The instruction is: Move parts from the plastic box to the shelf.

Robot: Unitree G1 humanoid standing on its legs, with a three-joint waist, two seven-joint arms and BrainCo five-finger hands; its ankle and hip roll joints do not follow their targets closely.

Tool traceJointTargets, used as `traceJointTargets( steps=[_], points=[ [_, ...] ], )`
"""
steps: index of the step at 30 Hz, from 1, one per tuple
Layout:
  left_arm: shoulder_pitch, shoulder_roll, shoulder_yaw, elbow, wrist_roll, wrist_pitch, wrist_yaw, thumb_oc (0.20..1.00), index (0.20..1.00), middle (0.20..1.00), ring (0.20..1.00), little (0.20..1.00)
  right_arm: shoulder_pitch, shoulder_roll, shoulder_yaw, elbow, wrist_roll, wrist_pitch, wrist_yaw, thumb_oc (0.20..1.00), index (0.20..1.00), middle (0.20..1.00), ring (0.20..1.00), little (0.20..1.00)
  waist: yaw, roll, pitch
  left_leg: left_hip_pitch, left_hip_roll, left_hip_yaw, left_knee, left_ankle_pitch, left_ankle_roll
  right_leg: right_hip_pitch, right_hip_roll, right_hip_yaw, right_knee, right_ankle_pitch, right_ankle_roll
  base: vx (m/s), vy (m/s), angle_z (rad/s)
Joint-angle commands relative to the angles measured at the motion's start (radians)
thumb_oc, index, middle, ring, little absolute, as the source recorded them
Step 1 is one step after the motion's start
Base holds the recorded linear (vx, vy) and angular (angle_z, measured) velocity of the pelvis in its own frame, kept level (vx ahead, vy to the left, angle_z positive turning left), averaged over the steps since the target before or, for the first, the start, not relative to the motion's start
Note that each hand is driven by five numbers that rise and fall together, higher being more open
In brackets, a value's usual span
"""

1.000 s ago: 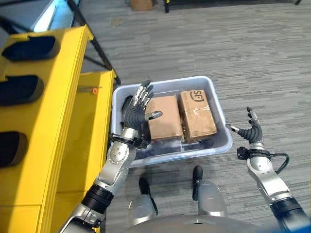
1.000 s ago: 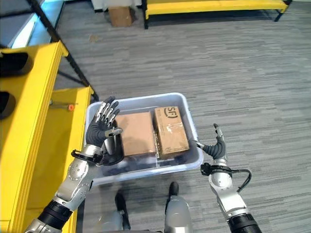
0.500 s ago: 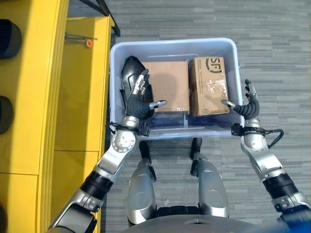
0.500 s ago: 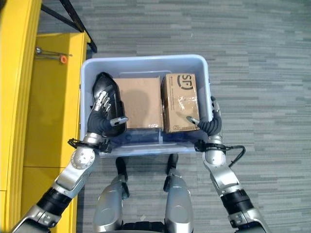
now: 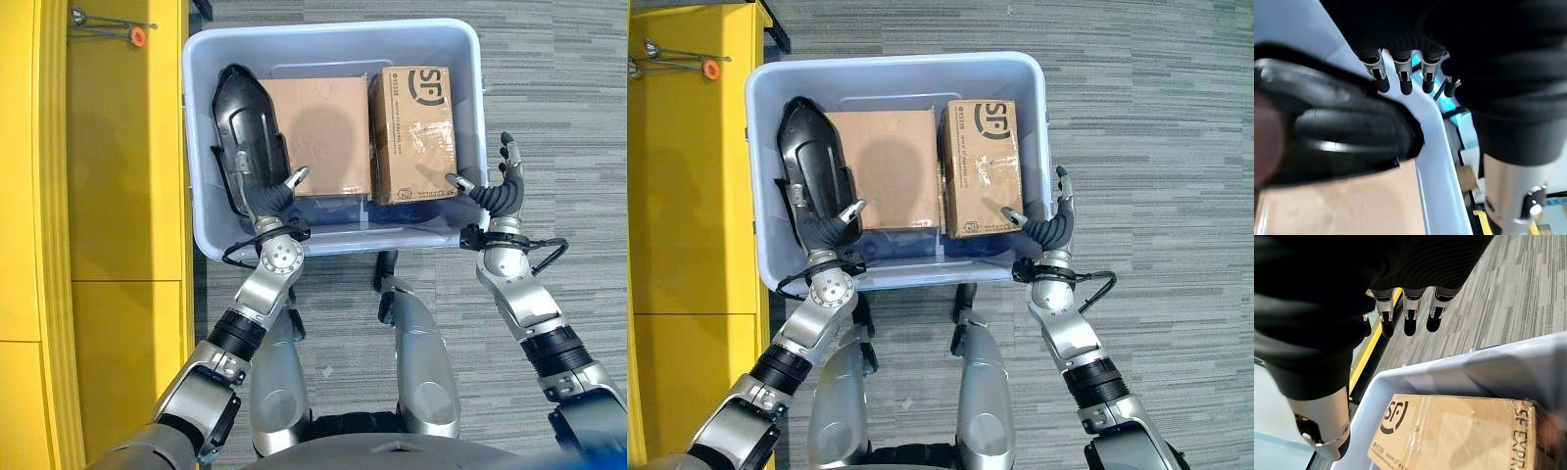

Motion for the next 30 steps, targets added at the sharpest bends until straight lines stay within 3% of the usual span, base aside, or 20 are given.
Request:
traceJointTargets(
  steps=[1, 5, 10, 19, 23, 30],
  points=[
    [0.000, 0.021, 0.015, -0.047, 0.100, -0.017, 0.059, 1.000, 1.000, 1.000, 1.000, 1.000, 0.018, 0.016, -0.027, -0.125, 0.017, -0.040, -0.036, 1.000, 1.000, 1.000, 1.000, 1.000, -0.003, -0.049, -0.037, -0.071, 0.007, 0.006, 0.077, -0.020, -0.008, 0.009, 0.007, 0.028, 0.023, -0.038, 0.064, 0.00, 0.000, 0.00],
    [-0.023, 0.012, 0.009, -0.008, 0.118, -0.018, 0.071, 1.000, 1.000, 1.000, 1.000, 1.000, 0.006, 0.014, -0.018, -0.126, 0.018, -0.035, -0.033, 1.000, 1.000, 1.000, 1.000, 1.000, -0.013, -0.057, -0.037, -0.091, 0.010, 0.016, 0.089, -0.025, -0.008, -0.015, 0.008, 0.034, 0.030, -0.037, 0.066, 0.00, 0.000, 0.00],
    [-0.085, -0.009, -0.023, 0.039, 0.080, 0.010, 0.009, 1.000, 1.000, 1.000, 1.000, 1.000, -0.022, 0.010, -0.004, -0.136, 0.028, -0.010, -0.004, 1.000, 1.000, 1.000, 1.000, 1.000, -0.036, -0.071, -0.037, -0.129, 0.017, 0.029, 0.124, -0.038, -0.009, -0.057, 0.013, 0.051, 0.047, -0.036, 0.069, 0.02, -0.001, -0.04],
    [-0.207, -0.057, -0.019, 0.159, 0.033, 0.020, 0.057, 1.000, 1.000, 1.000, 1.000, 1.000, -0.069, 0.006, 0.007, -0.135, 0.034, -0.003, 0.020, 1.000, 1.000, 1.000, 1.000, 1.000, -0.087, -0.091, -0.037, -0.181, 0.040, 0.055, 0.182, -0.054, -0.014, -0.122, 0.034, 0.093, 0.079, -0.038, 0.062, 0.02, 0.021, -0.14],
    [-0.284, -0.069, 0.001, 0.255, 0.025, -0.008, 0.065, 1.000, 1.000, 1.000, 1.000, 1.000, -0.087, 0.005, 0.002, -0.137, 0.047, 0.009, 0.038, 1.000, 1.000, 1.000, 1.000, 1.000, -0.118, -0.105, -0.037, -0.198, 0.050, 0.068, 0.206, -0.062, -0.015, -0.145, 0.047, 0.112, 0.095, -0.042, 0.061, 0.03, -0.005, -0.17],
    [-0.371, -0.049, 0.002, 0.321, 0.039, -0.063, 0.044, 1.000, 1.000, 1.000, 1.000, 1.000, -0.111, -0.010, -0.003, -0.134, 0.048, 0.015, 0.051, 1.000, 1.000, 1.000, 1.000, 1.000, -0.146, -0.102, -0.037, -0.198, 0.052, 0.087, 0.198, -0.058, -0.022, -0.162, 0.047, 0.129, 0.079, -0.030, 0.057, -0.01, 0.017, -0.06]
  ],
)
